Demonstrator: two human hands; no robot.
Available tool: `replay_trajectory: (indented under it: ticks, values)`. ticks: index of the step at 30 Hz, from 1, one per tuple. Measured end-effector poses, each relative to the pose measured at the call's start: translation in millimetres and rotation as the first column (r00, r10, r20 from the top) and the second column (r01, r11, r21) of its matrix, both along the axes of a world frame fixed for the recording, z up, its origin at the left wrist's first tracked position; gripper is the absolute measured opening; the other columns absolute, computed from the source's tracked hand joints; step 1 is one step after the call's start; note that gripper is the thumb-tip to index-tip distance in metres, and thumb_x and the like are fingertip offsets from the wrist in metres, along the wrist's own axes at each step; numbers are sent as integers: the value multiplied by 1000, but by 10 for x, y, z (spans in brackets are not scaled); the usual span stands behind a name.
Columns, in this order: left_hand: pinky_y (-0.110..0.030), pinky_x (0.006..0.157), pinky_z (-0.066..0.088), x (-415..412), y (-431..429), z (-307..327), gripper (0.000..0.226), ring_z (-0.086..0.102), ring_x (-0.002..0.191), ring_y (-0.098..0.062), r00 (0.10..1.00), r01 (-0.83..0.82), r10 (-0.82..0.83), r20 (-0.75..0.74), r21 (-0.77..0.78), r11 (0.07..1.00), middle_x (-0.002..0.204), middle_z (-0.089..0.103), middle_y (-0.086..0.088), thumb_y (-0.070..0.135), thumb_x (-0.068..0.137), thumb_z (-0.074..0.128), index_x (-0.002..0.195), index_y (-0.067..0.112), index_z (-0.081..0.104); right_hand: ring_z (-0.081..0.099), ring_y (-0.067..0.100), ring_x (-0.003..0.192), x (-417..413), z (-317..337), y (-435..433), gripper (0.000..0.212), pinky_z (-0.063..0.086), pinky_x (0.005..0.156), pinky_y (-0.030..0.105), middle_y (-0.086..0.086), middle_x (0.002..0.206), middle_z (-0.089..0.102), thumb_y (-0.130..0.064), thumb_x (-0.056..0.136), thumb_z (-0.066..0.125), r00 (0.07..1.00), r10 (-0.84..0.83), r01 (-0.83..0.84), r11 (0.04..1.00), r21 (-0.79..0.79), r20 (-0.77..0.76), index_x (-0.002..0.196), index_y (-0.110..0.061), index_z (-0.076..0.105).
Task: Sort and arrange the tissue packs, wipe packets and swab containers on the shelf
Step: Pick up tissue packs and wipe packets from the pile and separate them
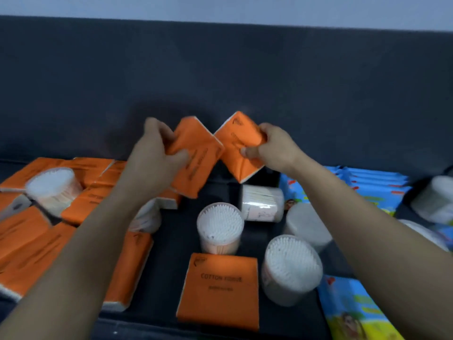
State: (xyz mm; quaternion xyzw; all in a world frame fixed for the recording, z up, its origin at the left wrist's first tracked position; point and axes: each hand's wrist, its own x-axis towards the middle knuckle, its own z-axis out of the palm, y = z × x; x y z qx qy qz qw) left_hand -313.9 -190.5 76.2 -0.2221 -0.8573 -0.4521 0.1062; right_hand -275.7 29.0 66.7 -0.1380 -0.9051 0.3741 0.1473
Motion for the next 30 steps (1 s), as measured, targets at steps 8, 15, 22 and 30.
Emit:
replay_trajectory:
  ticks: [8, 15, 22, 30]
  values:
    - [-4, 66, 42, 650, 1033, 295, 42, 59, 86, 1, 979, 205, -203, -30, 213, 955, 99, 62, 12, 28, 79, 71, 117, 18, 57, 58, 10, 72, 1312, 371, 875, 28, 47, 65, 25, -3, 85, 61, -25, 79, 71, 928, -300, 265, 949, -172, -223, 98, -13, 55]
    - [-5, 57, 40, 2062, 2638, 331, 22, 53, 61, 9, 831, 556, -544, -115, 157, 817, 77, 55, 14, 18, 82, 68, 98, 24, 54, 53, 9, 69, 3209, 399, 2084, 31, 45, 64, 20, -8, 78, 55, -14, 73, 71, 811, -531, 516, 847, -126, -246, 96, -17, 51]
    - [-39, 72, 51, 3638, 4157, 242, 29, 62, 74, -17, 634, 770, -768, -96, -15, 638, 83, 59, 7, 42, 91, 51, 116, 32, 39, 49, 3, 63, 5145, 324, 3236, 23, 38, 56, 18, -10, 73, 55, -20, 76, 73, 671, -689, 690, 716, -110, -273, 92, -21, 57]
    - [-43, 80, 52, 4620, 5359, 176, 30, 62, 89, -19, 565, 825, -825, 17, -41, 564, 101, 62, 1, 37, 88, 59, 110, 23, 45, 54, 15, 73, 6571, 248, 4017, 26, 44, 66, 27, -7, 79, 57, -12, 76, 70, 495, -837, 837, 532, -132, -235, 95, -22, 55]
